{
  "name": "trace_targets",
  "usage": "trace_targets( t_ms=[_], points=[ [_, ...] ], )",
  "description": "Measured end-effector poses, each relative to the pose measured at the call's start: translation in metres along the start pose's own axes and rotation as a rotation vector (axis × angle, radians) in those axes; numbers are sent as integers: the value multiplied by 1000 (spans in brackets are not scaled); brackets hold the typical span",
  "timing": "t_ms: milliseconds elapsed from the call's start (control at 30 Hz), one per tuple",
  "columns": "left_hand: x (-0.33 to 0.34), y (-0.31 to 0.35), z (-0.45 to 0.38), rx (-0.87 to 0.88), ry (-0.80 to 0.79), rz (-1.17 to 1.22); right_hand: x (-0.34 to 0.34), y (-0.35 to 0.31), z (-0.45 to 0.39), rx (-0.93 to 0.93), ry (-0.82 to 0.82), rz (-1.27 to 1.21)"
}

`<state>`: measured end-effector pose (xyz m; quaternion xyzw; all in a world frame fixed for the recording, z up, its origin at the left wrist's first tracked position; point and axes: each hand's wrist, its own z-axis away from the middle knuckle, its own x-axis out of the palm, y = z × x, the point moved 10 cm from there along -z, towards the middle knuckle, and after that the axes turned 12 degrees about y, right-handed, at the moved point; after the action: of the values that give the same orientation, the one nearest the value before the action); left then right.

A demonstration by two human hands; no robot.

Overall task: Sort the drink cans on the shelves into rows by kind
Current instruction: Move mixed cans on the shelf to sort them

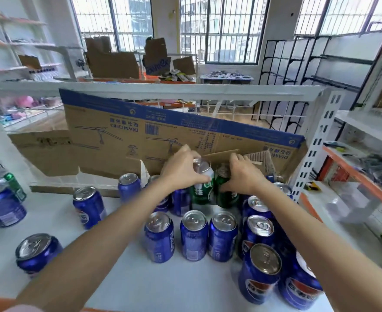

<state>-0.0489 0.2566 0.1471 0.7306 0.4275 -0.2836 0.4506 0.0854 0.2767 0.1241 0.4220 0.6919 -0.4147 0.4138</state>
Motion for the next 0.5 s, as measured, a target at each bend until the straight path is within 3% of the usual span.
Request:
trace_targets(
  t_ms=[267,500],
  points=[
    [-124,-64,39,-112,158,-90,-32,-126,5,-247,108,-354],
    [-141,-161,98,-268,75,-223,38,-227,16,-369,-94,-412]
  ],
)
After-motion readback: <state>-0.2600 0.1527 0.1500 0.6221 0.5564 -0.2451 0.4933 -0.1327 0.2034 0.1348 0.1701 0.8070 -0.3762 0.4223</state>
